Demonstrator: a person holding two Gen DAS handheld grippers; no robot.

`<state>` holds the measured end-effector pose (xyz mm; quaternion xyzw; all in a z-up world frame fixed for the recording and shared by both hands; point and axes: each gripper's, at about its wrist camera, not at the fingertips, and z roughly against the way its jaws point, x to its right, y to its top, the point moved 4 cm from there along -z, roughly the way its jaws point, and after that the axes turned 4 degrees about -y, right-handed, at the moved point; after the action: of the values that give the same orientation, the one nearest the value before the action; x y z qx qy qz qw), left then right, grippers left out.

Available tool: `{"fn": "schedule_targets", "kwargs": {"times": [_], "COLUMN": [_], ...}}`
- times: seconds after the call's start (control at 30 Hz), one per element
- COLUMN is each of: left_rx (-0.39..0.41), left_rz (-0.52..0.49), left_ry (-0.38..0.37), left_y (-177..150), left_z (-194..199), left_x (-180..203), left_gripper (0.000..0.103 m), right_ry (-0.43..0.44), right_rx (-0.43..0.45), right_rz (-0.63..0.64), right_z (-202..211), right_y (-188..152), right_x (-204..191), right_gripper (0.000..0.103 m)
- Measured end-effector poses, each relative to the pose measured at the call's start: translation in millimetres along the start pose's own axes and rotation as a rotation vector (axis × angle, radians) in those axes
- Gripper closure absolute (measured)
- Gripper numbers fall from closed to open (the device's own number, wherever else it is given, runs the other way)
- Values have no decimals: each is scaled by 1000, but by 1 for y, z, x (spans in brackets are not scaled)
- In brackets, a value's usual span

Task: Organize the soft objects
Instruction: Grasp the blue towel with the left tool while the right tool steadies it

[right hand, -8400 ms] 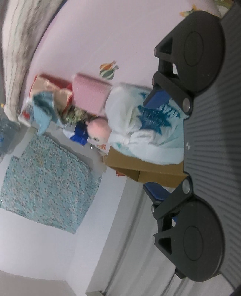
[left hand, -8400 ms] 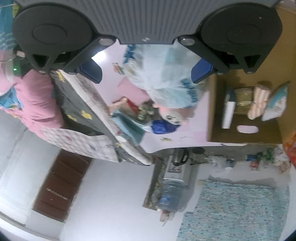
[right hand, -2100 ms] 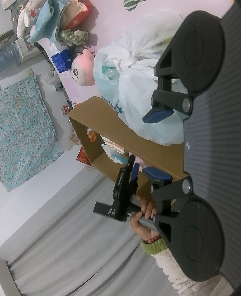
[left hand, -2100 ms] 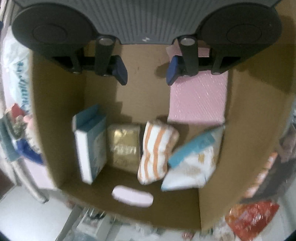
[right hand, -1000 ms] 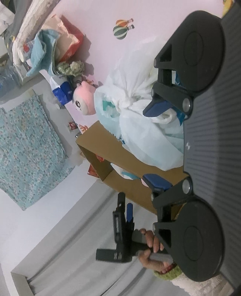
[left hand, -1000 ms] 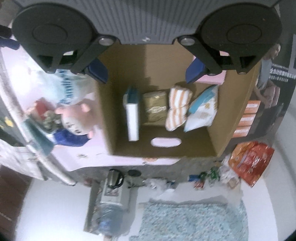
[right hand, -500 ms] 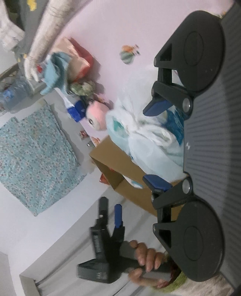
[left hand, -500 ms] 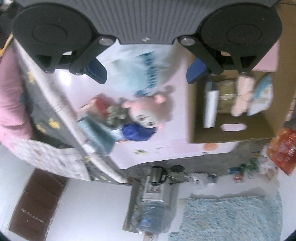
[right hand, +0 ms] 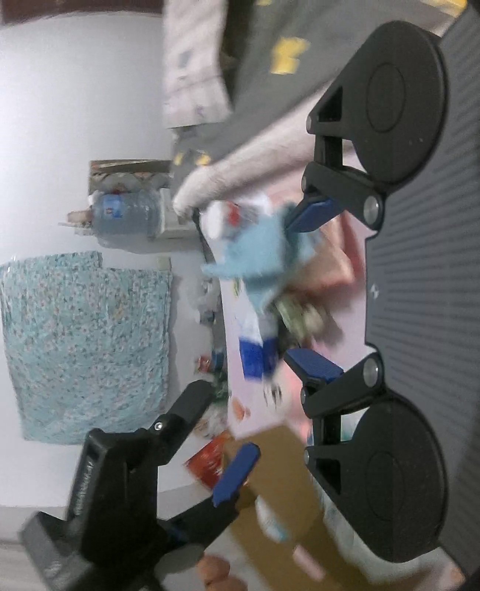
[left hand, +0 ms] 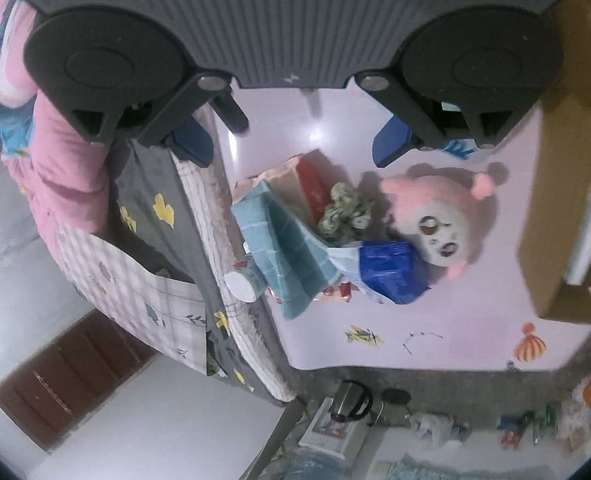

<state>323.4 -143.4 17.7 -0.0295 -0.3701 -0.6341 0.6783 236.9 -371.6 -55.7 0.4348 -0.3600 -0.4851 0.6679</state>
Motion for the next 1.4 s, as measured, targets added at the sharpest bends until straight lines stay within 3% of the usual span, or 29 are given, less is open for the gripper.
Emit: {"fn": "schedule_targets", "kwargs": {"times": [0.13, 0.3, 0.43, 0.63, 0.83, 1.07, 1.27, 1.4], "left_rx": [-18, -22, -26, -37, -46, -104, -134, -144], "left_rz": [51, 113, 143, 147, 154, 164, 168, 159], "left_ry": [-26, -59, -70, -93, -122, -173, -140, -116], "left_y": [15, 28, 34, 37, 35, 31, 25, 22], "left_z": [-28, -49, -61, -72, -77, -87, -107, -117], "left_x": [1, -4, -10, -12, -13, -12, -12, -11], "left_gripper": [9, 9, 9, 9, 9, 7, 9, 22], "right_ry": [11, 67, 43, 32, 13, 99, 146, 167], "right_rx": [-14, -72, -104, -114, -117, -104, -129, -132], "right_rz": [180, 314, 402, 333, 222, 32, -55, -88], "right_z": [-41, -83, -104, -111, -112, -87, -76, -71], "right_y": [8, 0, -11, -15, -11, -8, -21, -26], "right_x": [4, -6, -16, -7, 7, 18, 15, 12], "right_gripper": [33, 35, 40, 60, 91, 92, 93, 93]}}
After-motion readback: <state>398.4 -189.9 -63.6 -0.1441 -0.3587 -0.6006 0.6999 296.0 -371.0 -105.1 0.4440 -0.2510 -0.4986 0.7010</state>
